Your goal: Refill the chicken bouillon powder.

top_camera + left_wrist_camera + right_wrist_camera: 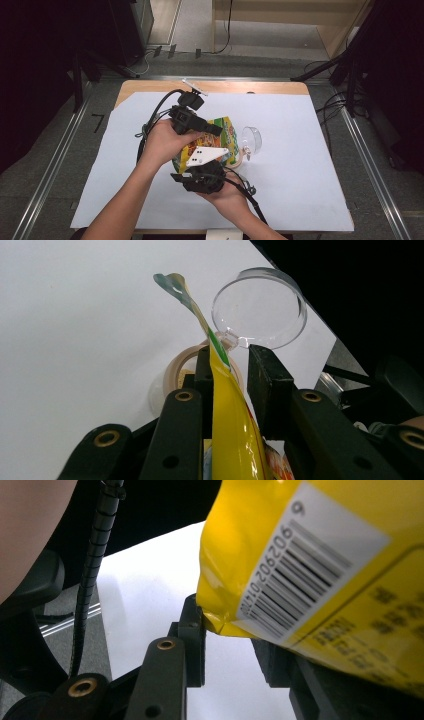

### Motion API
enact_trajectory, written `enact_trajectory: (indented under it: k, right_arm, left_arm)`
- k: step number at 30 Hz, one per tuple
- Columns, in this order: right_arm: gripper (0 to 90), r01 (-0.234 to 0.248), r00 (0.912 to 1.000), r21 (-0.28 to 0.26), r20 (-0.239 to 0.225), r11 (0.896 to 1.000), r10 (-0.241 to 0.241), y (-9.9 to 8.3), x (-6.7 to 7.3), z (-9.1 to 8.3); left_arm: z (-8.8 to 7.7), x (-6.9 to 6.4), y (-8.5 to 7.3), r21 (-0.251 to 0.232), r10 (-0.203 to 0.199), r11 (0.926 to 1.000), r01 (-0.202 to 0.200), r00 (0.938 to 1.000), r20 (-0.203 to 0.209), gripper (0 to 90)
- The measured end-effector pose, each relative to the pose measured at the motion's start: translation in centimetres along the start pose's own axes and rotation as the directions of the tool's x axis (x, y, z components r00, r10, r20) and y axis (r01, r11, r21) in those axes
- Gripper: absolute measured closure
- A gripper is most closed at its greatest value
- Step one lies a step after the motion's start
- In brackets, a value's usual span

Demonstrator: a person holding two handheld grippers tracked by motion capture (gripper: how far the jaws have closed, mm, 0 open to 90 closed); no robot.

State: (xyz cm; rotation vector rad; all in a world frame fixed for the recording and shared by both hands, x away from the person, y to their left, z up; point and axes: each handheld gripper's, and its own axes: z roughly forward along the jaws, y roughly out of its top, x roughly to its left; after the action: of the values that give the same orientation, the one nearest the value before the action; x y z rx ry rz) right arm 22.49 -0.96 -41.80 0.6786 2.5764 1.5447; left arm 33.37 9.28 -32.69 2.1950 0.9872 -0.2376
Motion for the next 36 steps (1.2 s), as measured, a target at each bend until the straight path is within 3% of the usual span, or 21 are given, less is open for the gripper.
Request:
enact_trajectory:
  k: [18, 36]
  right_arm:
    - [69.7, 0.017, 0.9998, 0.003, 0.007, 1.0, -0.017, 0.0, 0.05, 0.04]
    - [70.1, 0.017, 0.9998, -0.002, -0.014, 1.0, -0.017, -0.04, 0.09, 0.65]
  left_arm:
    - [-0.17, -0.11, -0.17, -0.012, 0.001, 0.9999, -0.001, 1.0, -0.001, 76.1]
    - [-0.43, -0.48, -0.65, -0.012, 0.01, 0.9999, -0.01, 0.9993, -0.035, 76.2]
